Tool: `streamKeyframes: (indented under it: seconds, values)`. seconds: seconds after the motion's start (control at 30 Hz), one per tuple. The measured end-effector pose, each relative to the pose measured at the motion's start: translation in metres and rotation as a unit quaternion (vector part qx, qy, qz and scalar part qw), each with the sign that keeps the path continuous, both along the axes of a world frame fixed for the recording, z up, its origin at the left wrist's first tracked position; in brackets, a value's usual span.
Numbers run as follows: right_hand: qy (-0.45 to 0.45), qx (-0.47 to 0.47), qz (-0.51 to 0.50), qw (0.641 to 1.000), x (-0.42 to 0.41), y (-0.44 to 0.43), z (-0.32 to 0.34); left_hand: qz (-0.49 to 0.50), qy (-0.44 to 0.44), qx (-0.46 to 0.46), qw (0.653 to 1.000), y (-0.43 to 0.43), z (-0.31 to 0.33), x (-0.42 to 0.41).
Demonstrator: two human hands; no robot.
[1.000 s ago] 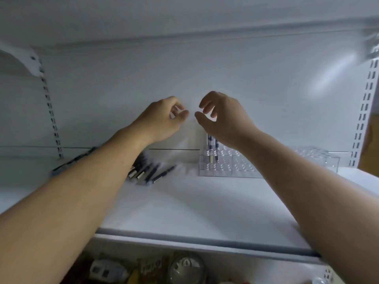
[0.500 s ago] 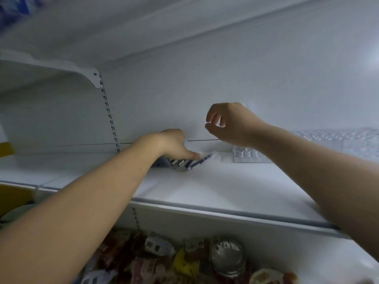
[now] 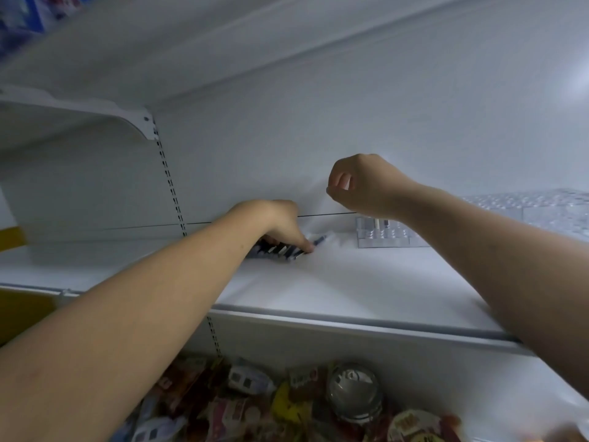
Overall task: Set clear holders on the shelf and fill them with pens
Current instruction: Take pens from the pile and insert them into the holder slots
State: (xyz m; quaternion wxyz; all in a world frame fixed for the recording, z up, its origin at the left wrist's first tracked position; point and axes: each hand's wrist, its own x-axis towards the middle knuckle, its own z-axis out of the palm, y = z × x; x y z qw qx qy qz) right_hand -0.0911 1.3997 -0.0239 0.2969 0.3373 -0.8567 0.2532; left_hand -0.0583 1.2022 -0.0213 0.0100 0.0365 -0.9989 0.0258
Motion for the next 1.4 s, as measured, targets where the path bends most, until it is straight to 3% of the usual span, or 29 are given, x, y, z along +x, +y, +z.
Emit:
streamKeyframes:
  seconds: [0.2,0.5,0.63,0.7,0.8,0.93,1.0,1.1,1.4]
  values:
    - [-0.006,0.000,-0.004,1.000,0.002,0.002,0.002,0.010,-0.033,0.042,0.999,0.011,-0.002,-0.001]
    - [-0.026,0.011,-0.002,1.000,0.004,0.005,0.003,0.005,-0.038,-0.012,0.999,0.019,-0.018,0.000]
    - [-0.015,0.001,-0.019,1.000,0.004,0.008,0.005,-0.031,0.019,0.086,0.996,0.005,-0.014,-0.009]
    - [-0.007,-0.018,-0.034,0.999,0.004,0.012,0.008,-0.055,0.052,0.203,0.976,0.000,-0.010,-0.013]
    - [0.004,-0.081,-0.063,0.995,0.005,0.019,0.015,-0.114,0.088,0.373,0.916,0.000,-0.001,-0.013]
    - [0.029,-0.243,-0.060,0.968,0.003,0.030,0.024,-0.192,0.031,0.530,0.825,0.013,0.024,-0.011]
    - [0.024,-0.301,-0.053,0.952,0.002,0.036,0.028,-0.220,-0.002,0.553,0.804,0.024,0.036,-0.016]
    - [0.010,-0.351,-0.040,0.936,-0.003,0.045,0.029,-0.251,0.006,0.546,0.800,0.048,0.048,-0.027]
    - [-0.033,-0.388,0.018,0.921,-0.008,0.059,0.026,-0.315,-0.034,0.562,0.764,0.079,0.033,-0.052]
